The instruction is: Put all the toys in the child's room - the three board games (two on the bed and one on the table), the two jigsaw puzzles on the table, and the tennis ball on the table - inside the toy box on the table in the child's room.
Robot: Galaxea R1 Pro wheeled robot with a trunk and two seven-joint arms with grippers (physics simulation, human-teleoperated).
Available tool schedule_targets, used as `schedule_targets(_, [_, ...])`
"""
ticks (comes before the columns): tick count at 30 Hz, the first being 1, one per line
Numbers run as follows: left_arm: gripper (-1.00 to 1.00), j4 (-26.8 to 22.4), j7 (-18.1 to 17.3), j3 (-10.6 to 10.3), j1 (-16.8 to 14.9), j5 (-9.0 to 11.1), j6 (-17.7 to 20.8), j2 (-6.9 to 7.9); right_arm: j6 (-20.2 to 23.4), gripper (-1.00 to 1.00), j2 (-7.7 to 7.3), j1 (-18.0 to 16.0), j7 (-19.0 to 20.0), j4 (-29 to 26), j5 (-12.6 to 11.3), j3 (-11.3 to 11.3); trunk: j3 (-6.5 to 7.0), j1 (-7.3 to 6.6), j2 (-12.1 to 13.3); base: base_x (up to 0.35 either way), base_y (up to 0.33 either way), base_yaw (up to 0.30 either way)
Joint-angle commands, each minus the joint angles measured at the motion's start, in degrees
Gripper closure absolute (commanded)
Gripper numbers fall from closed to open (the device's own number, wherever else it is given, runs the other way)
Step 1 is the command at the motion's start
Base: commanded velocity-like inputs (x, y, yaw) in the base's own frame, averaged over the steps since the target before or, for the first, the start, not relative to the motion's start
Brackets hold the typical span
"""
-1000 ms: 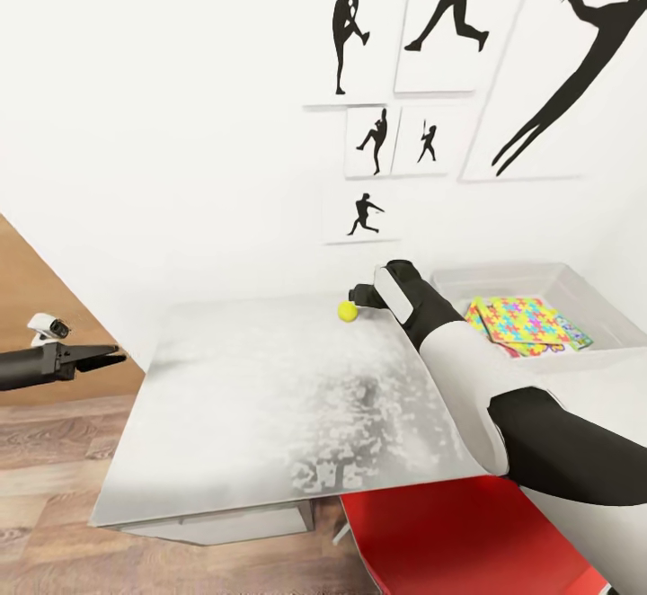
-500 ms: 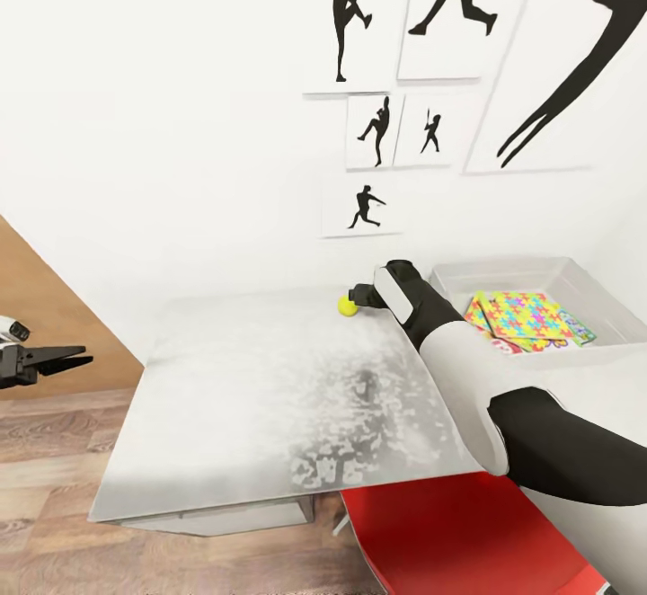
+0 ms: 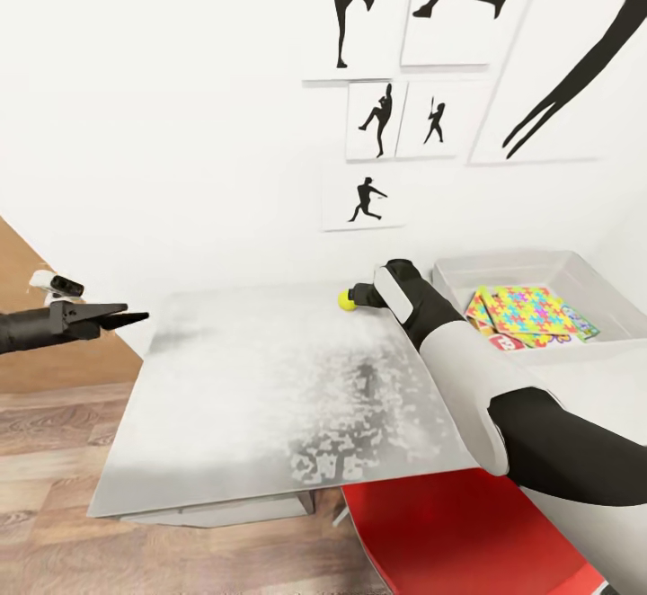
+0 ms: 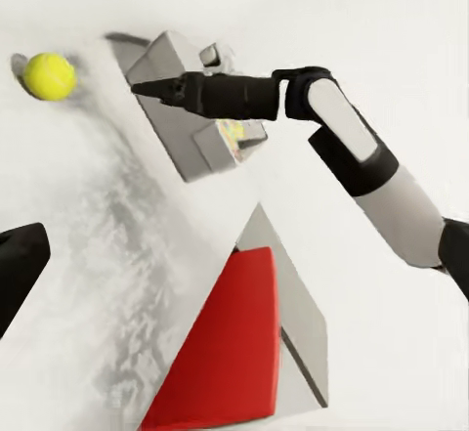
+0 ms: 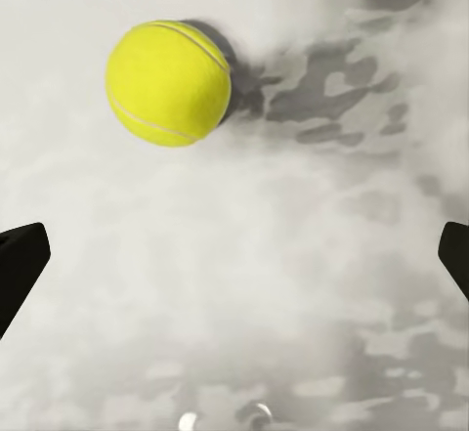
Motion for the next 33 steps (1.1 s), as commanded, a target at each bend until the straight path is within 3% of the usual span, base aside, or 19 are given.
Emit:
schedule_targets(1, [-1.0, -2.19, -0.24, -0.14, -1.02, 0.06, 1.39, -0.71, 0.17, -1.0, 0.0, -0.06, -0.46, -0.04, -0.45, 0.17, -0.21, 0.02, -0.12, 0.0, 0.0, 0.0])
schedule_targets(4, [-1.0, -7.89, -0.24, -0.18, -4.79, 0.24, 3.17, -3.6, 0.22, -1.0, 0.0, -0.06, -0.46, -0.06, -0.45, 0.16, -0.49, 0.02, -0.12, 0.0, 0.0, 0.0])
schedule_targets(10, [-1.0, -11.38, 0.87, -0.42, -10.49, 0.2, 4.18, -8.18, 0.25, -1.0, 0.0, -0.06, -0.44, -0.1, -0.52, 0.14, -1.06, 0.02, -0.12, 0.0, 0.0, 0.0])
schedule_targets(14, [-1.0, -12.83, 1.71, -0.45, -12.25, 0.02, 4.18, -9.5, 0.25, -1.0, 0.0, -0.11, -0.41, -0.19, -0.54, 0.09, -1.44, 0.02, -0.12, 0.0, 0.0, 0.0])
schedule_targets(26, [-1.0, -17.29, 2.22, -0.67, -13.08, -0.09, 4.17, -10.2, 0.28, -1.0, 0.0, -0.15, -0.4, -0.92, -0.54, 0.08, -2.58, 0.02, -0.12, 0.0, 0.0, 0.0])
schedule_targets(33, [-1.0, -17.72, 2.24, -0.65, -13.13, -0.1, 4.13, -10.43, 2.13, -1.0, 0.0, -0.17, -0.73, -5.86, -0.56, 0.14, -3.24, 0.02, -0.12, 0.0, 0.0, 0.0])
